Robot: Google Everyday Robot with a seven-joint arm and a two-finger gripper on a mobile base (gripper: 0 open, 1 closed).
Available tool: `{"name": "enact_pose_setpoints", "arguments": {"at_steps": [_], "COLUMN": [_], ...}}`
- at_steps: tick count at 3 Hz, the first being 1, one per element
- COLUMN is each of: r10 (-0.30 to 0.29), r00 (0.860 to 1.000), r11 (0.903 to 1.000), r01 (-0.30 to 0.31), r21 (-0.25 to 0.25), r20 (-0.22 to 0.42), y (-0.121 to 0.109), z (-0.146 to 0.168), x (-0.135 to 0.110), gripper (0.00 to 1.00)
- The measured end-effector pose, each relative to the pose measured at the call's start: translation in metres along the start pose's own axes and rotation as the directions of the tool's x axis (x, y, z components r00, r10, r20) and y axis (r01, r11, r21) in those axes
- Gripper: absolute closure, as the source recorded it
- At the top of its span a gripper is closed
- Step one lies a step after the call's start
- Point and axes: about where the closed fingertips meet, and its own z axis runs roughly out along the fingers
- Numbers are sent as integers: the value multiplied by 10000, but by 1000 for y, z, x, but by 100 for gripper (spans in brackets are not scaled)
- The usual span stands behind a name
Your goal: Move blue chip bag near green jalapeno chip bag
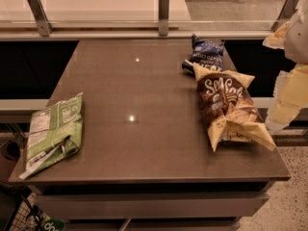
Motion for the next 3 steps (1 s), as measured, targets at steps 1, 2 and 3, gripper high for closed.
{"name": "enact_pose_setpoints", "arguments": {"at_steps": [1, 2, 3], "r10": [2, 198, 825], "r00": [10000, 9996, 9929], "r11": [10000, 9997, 9943], "r01": [-2, -201, -878], "r21": [1, 137, 598], "r20": [2, 204, 853], "y": [0, -4, -21], "z": [0, -3, -7], "x": [0, -1, -4], "gripper": [0, 0, 0]}}
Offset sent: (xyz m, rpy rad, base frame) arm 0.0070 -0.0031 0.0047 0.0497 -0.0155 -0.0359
